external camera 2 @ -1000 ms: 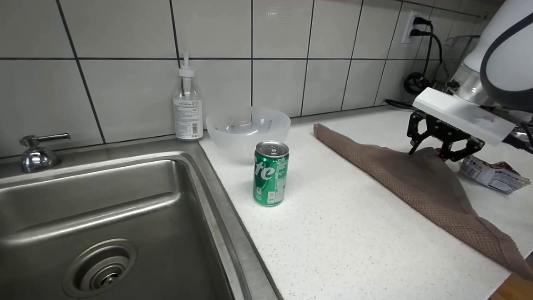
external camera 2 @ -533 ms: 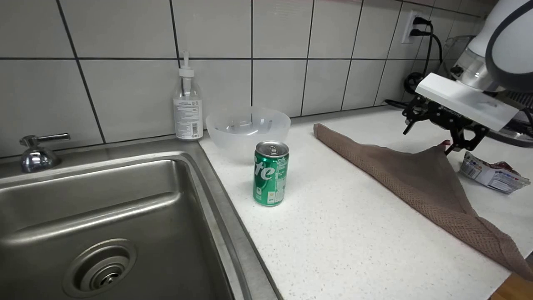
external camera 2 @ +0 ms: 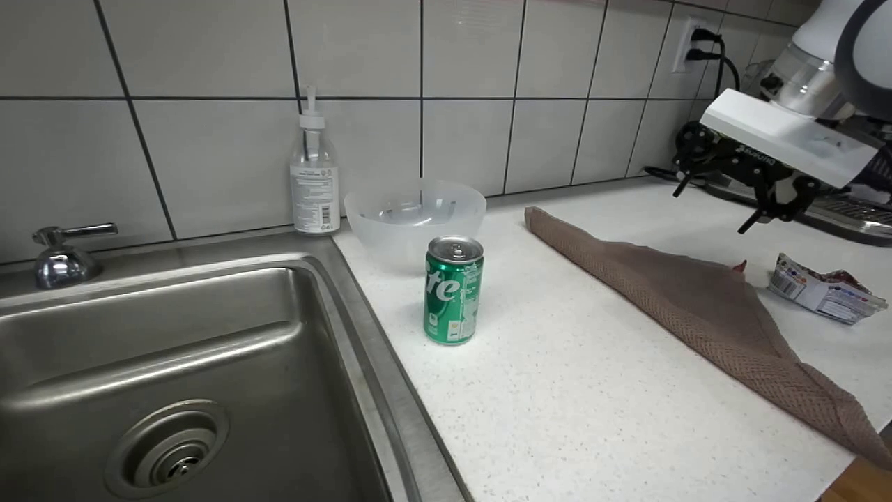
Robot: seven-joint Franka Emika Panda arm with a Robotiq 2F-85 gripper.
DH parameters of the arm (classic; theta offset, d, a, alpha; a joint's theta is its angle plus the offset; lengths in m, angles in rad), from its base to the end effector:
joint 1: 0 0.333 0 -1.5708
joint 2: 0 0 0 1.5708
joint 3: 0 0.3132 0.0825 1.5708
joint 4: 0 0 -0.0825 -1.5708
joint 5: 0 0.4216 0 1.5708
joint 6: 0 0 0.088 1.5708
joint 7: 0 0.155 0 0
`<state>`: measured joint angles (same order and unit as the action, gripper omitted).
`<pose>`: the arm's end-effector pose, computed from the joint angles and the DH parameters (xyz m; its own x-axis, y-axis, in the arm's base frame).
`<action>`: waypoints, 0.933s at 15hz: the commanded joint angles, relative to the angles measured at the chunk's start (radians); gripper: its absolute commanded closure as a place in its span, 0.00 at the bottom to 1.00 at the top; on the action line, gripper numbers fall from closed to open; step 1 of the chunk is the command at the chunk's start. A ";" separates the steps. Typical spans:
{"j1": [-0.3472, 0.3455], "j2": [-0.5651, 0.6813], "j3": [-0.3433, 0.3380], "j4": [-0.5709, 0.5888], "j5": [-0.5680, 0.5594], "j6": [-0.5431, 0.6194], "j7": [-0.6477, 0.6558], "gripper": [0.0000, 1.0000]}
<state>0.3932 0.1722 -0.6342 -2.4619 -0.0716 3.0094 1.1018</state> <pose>0.5380 -0.1366 0.2054 0.2630 -0.9177 0.2977 -0.8940 -0.3478 -0.2824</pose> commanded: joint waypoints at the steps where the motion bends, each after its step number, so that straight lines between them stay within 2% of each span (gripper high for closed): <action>1: 0.074 -0.051 -0.075 0.002 -0.087 -0.045 0.076 0.00; 4: 0.121 -0.072 -0.112 -0.007 -0.136 -0.070 0.111 0.00; 9: 0.132 -0.187 -0.081 -0.064 -0.130 -0.182 0.018 0.00; 14: 0.140 -0.263 -0.080 -0.110 -0.154 -0.253 -0.026 0.00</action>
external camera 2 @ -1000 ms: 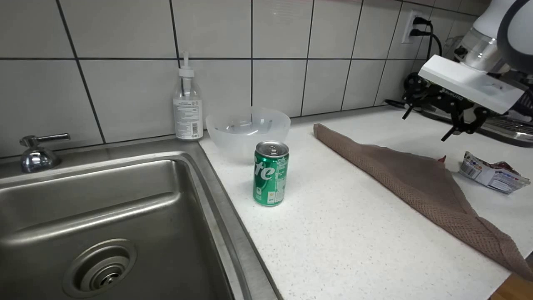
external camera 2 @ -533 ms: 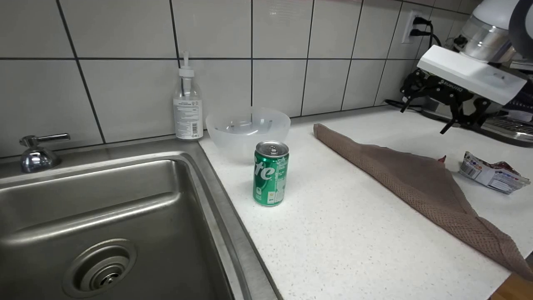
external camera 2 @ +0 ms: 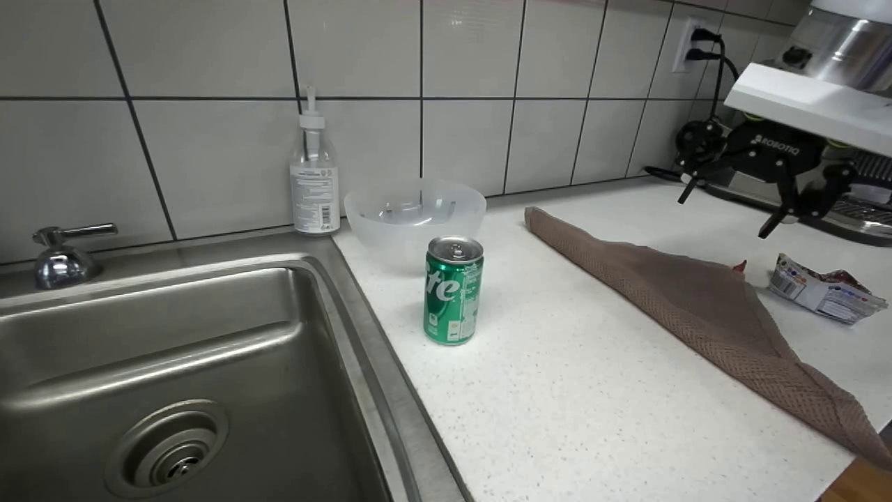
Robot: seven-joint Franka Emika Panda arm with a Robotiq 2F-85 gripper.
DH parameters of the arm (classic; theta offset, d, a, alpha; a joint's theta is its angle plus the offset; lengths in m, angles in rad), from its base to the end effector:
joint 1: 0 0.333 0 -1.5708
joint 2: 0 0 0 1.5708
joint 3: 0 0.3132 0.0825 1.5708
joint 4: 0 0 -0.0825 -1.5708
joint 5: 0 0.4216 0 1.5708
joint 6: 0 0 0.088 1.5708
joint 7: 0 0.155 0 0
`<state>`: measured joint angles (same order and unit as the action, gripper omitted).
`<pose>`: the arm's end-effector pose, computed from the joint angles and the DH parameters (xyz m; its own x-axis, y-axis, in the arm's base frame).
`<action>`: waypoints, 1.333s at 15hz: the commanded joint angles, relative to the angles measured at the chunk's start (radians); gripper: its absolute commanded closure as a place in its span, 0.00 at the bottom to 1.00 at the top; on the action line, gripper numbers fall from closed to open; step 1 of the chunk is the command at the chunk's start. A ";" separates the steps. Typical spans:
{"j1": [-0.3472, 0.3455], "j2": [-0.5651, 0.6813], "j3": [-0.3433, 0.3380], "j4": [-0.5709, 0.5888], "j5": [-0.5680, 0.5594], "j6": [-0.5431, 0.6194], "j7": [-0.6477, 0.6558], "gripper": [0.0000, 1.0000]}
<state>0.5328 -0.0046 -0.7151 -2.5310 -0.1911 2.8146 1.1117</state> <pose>0.5122 -0.0876 0.2254 0.4035 -0.8890 0.2168 -0.8734 -0.4448 -0.1982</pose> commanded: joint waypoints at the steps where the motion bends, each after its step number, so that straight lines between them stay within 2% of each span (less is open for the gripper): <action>1: -0.001 -0.100 0.002 -0.051 -0.051 -0.067 -0.043 0.00; 3: -0.002 -0.125 0.004 -0.066 -0.071 -0.085 -0.064 0.00; 4: -0.192 -0.123 0.200 -0.074 -0.021 -0.089 -0.122 0.00; 5: -0.220 -0.135 0.236 -0.082 0.009 -0.102 -0.169 0.00; 7: -0.324 -0.146 0.364 -0.090 0.101 -0.136 -0.291 0.00; 10: -0.406 -0.147 0.478 -0.076 0.228 -0.215 -0.464 0.00; 15: -0.486 -0.126 0.577 -0.052 0.266 -0.306 -0.608 0.00; 16: -0.503 -0.115 0.595 -0.068 0.255 -0.246 -0.548 0.00; 20: -0.513 -0.115 0.608 -0.066 0.256 -0.271 -0.580 0.00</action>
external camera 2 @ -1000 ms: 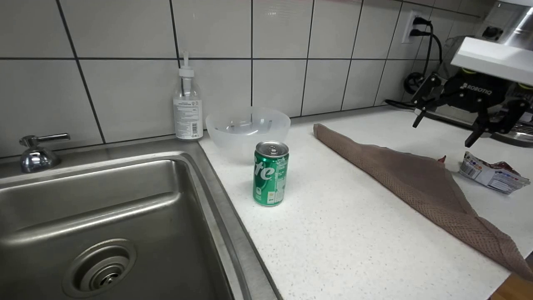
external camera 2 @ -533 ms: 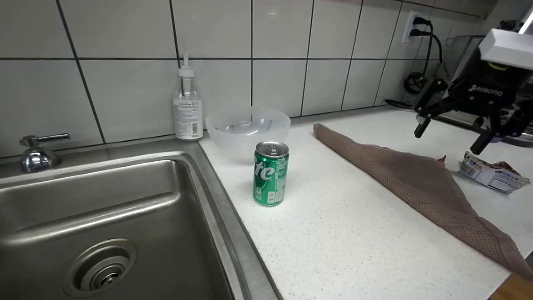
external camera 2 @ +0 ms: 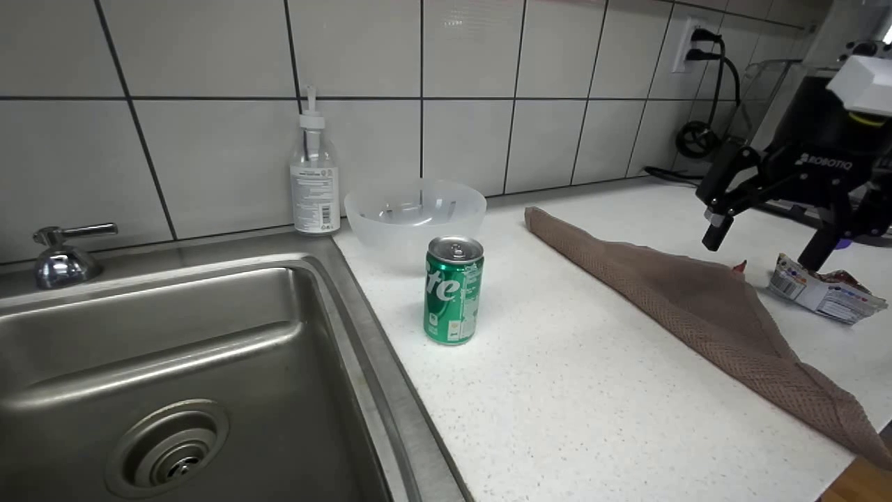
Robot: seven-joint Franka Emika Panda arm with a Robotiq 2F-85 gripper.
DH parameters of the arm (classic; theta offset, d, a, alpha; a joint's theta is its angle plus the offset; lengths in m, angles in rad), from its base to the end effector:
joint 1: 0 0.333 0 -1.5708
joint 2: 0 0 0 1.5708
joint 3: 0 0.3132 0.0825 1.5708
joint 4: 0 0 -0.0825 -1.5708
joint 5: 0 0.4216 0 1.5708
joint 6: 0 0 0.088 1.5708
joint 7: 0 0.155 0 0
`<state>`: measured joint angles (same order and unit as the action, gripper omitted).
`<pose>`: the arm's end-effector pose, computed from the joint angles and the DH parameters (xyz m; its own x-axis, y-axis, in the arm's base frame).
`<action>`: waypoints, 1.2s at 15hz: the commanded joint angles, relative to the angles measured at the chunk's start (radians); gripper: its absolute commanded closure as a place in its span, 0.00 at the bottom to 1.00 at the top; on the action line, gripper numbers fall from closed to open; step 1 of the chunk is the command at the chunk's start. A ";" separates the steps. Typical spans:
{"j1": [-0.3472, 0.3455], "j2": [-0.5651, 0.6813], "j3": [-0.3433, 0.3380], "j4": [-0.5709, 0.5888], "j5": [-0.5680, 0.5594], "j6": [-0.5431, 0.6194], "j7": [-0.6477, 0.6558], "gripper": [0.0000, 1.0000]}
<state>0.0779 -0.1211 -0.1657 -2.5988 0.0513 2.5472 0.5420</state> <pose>0.4657 -0.0375 0.2234 0.7822 -0.6223 0.0302 -0.6188 -0.7816 -0.0782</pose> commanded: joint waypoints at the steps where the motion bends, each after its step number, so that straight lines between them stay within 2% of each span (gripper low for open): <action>1: -0.058 0.001 0.059 0.002 0.013 -0.004 -0.013 0.00; 9: -0.056 0.000 0.065 0.007 0.023 0.016 -0.018 0.00; 18: -0.059 0.107 0.112 0.118 0.046 0.179 -0.075 0.00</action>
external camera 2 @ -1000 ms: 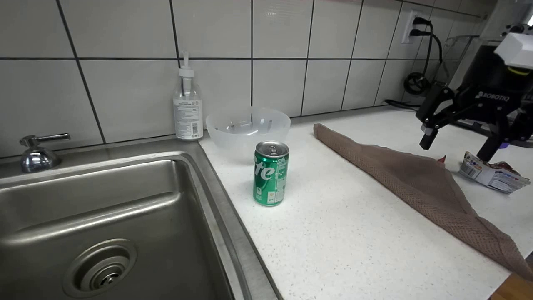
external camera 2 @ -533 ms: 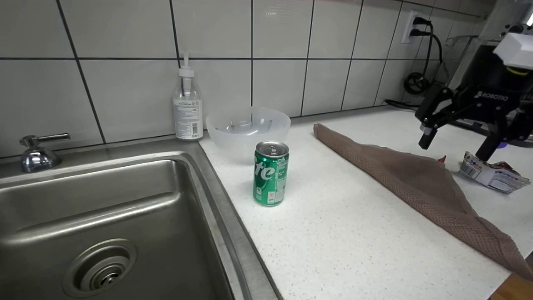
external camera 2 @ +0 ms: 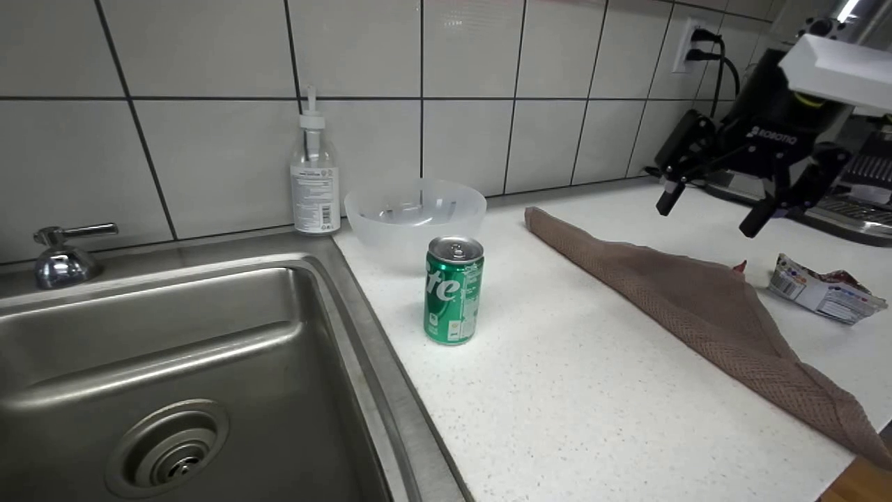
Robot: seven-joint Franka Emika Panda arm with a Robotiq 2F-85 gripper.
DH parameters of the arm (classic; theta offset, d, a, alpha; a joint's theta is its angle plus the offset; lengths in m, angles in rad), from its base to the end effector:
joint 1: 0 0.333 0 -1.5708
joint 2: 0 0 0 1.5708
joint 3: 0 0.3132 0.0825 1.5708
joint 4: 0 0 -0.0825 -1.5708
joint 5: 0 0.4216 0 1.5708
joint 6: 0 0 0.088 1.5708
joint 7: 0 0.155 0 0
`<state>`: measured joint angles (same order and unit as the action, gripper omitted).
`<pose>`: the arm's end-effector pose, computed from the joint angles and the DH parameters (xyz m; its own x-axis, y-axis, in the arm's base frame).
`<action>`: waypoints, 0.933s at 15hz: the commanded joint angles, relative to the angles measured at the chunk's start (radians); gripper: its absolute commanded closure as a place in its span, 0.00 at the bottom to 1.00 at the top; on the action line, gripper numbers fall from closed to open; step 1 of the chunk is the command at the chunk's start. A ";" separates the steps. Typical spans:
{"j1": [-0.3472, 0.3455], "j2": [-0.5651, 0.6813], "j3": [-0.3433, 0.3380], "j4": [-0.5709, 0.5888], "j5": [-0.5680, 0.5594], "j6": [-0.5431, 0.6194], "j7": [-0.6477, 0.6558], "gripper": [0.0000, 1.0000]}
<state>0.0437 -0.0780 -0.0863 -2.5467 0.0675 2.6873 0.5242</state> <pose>0.5041 -0.0215 0.2410 0.7932 -0.5870 0.1616 -0.5683 -0.8091 -0.1497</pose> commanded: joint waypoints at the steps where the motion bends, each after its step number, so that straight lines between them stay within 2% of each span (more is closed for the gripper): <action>1: -0.023 0.082 0.034 0.083 0.031 0.056 -0.072 0.00; 14: -0.027 0.326 0.036 0.311 0.034 0.212 -0.264 0.00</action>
<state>0.0415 0.1794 -0.0725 -2.3077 0.0712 2.8809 0.3187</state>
